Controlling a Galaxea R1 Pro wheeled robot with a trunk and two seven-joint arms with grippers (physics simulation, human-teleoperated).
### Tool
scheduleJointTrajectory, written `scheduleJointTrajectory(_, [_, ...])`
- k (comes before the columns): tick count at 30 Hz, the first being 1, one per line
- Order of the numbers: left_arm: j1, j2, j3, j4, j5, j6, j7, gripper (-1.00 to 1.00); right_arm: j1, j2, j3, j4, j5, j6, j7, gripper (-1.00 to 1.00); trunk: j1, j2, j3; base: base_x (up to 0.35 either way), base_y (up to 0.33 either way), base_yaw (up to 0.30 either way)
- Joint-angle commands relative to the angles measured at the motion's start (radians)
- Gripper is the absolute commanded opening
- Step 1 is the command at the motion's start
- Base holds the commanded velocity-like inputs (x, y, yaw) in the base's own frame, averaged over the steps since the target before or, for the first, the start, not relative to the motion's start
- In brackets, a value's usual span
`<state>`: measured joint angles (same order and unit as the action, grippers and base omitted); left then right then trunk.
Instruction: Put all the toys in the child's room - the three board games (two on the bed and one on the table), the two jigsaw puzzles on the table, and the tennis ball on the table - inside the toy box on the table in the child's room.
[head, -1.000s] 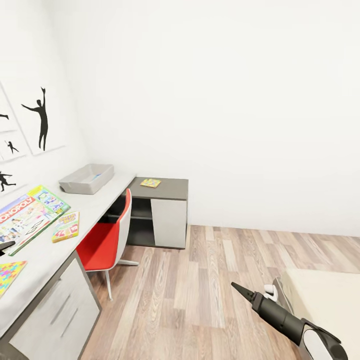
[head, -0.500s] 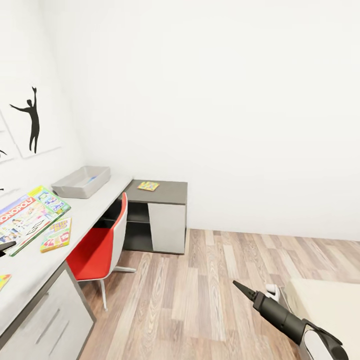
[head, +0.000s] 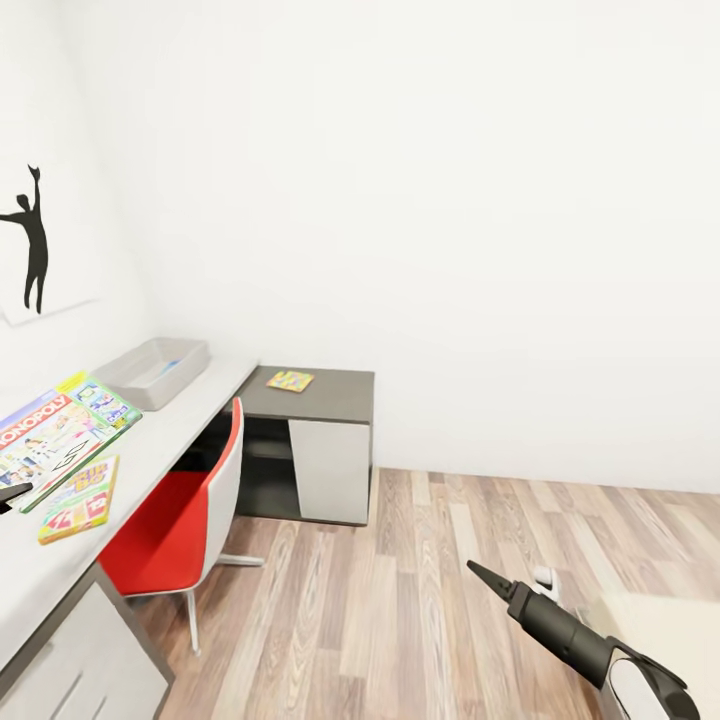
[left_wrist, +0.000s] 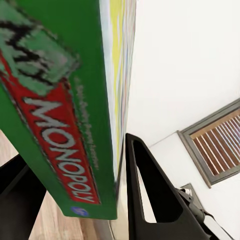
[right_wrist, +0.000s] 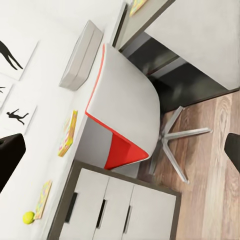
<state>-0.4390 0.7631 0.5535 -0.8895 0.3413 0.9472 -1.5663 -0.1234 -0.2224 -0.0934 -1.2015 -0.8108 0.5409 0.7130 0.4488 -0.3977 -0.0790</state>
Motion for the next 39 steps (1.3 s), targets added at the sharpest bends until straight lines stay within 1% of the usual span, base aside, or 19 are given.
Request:
scheduleJointTrajectory(1, [-0.001, 0.000, 0.000, 0.000, 0.001, 0.010, -0.005, -1.00, -0.001, 0.000, -0.001, 0.000, -0.007, 0.008, 0.000, 1.00, 0.001, -0.002, -0.004, 0.324, -0.067, 0.000])
scheduleJointTrajectory(10, [-0.001, -0.002, 0.000, 0.000, 0.001, 0.010, -0.005, -1.00, -0.001, -0.001, -0.001, 0.006, -0.007, 0.008, 0.000, 1.00, 0.001, -0.002, -0.018, 0.324, -0.076, 0.000])
scheduleJointTrajectory(20, [-0.001, -0.002, 0.000, 0.000, 0.001, 0.010, -0.005, -1.00, -0.001, 0.000, -0.001, 0.008, -0.007, 0.007, 0.001, 1.00, 0.001, -0.002, -0.034, 0.324, -0.014, 0.000])
scheduleJointTrajectory(28, [-0.001, -0.002, 0.000, 0.000, 0.001, 0.010, -0.005, -1.00, -0.001, 0.001, 0.000, 0.005, -0.006, 0.005, 0.003, 1.00, 0.001, -0.002, -0.036, 0.325, 0.014, 0.005])
scheduleJointTrajectory(39, [-0.001, -0.002, 0.000, 0.000, 0.001, 0.009, -0.005, -1.00, -0.001, 0.001, -0.001, 0.009, -0.006, 0.004, 0.003, 1.00, 0.001, -0.002, -0.036, 0.325, 0.018, 0.211])
